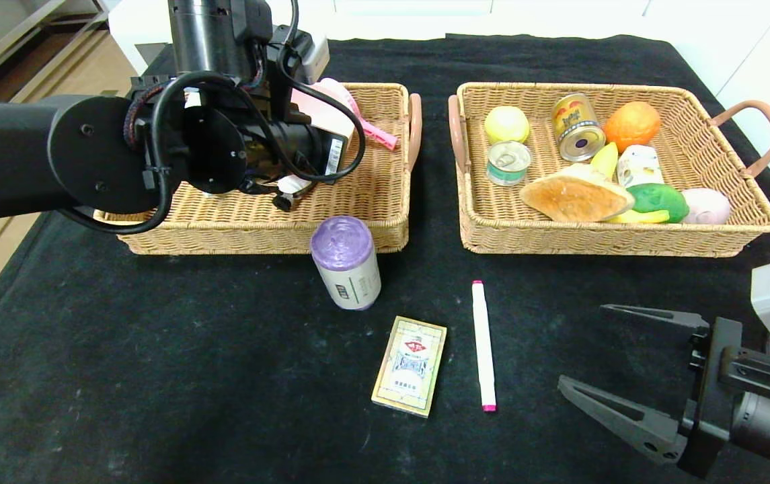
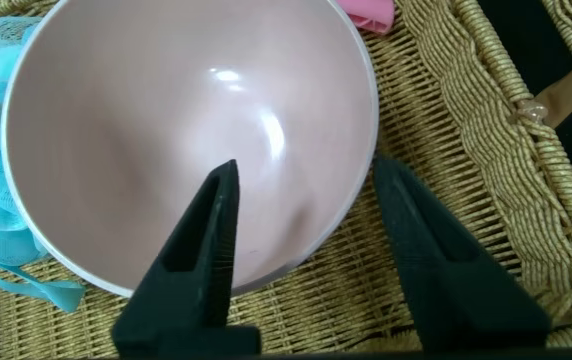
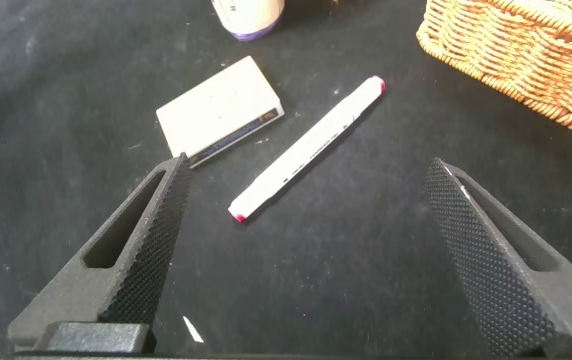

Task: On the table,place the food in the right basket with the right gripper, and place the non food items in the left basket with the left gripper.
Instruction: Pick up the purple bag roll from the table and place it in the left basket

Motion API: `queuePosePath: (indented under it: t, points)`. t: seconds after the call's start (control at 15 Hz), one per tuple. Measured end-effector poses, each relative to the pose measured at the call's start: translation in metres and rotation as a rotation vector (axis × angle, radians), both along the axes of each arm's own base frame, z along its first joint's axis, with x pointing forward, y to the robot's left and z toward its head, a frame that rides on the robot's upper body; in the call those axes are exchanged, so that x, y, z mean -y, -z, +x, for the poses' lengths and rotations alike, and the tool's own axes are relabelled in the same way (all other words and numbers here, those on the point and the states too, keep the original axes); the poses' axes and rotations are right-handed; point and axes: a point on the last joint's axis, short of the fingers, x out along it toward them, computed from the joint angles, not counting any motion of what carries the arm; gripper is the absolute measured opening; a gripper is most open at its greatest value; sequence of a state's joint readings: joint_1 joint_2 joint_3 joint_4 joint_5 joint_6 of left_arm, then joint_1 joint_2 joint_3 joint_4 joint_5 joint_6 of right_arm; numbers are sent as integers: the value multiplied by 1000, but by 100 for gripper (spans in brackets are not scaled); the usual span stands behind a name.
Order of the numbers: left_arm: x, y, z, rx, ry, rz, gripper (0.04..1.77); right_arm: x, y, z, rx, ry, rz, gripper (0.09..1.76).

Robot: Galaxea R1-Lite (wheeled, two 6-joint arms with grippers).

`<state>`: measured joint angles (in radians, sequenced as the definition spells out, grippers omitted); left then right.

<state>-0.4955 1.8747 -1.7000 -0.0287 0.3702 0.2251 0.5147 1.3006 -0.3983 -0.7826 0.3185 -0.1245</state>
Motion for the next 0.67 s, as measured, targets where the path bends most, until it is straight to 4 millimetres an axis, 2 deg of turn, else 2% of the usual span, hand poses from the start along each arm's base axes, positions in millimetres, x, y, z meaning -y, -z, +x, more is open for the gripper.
queuePosePath:
  t: [0.33,0.67]
  points:
    - [-3,-9,-12,16,6,-18,134,0,1,0,-5,0,-3,171]
    - [1,-15,-45,7,46,-20,152,0,2,1,-7,4,-4,171]
